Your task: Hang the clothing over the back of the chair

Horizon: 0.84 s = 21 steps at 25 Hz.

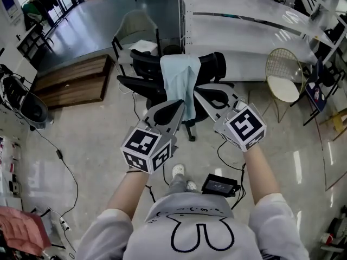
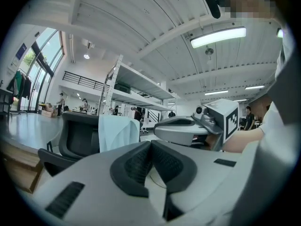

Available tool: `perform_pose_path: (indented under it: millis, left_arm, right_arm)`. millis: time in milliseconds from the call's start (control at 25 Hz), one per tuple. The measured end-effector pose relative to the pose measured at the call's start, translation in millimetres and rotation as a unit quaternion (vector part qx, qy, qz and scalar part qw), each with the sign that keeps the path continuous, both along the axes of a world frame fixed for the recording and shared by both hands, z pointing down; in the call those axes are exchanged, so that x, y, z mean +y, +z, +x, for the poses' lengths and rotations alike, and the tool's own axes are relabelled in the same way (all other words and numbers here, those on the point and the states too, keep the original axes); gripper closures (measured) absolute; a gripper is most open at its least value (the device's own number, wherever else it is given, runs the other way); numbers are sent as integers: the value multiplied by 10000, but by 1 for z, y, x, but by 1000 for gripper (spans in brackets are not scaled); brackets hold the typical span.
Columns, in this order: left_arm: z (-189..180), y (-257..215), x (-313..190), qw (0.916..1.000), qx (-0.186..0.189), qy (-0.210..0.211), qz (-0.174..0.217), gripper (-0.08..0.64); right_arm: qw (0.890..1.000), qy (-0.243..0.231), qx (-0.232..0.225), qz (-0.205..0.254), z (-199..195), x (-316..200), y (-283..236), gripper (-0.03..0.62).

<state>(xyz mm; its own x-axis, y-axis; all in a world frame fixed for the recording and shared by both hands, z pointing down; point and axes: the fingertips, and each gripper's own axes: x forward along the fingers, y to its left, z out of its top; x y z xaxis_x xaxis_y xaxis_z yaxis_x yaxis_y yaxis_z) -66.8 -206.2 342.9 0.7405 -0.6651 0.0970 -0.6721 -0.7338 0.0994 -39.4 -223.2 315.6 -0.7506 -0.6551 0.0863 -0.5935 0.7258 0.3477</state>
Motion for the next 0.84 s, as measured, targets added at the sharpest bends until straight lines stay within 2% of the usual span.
perform_pose_path:
  millis: [440,640,840]
  left_arm:
    - [3,3,4,9991,176,-325,196,537]
    - [3,2,-3,9982,-2,-386,464,537]
    - [-6,-3,-11,9958,-141,-458,780,537]
  right_arm:
    - [9985,394,-333,-164,1,25,30,597]
    - [9962,531,-638,-269,-3,20,32,597]
    - [9951,651,-709,-229,-12,12,32,597]
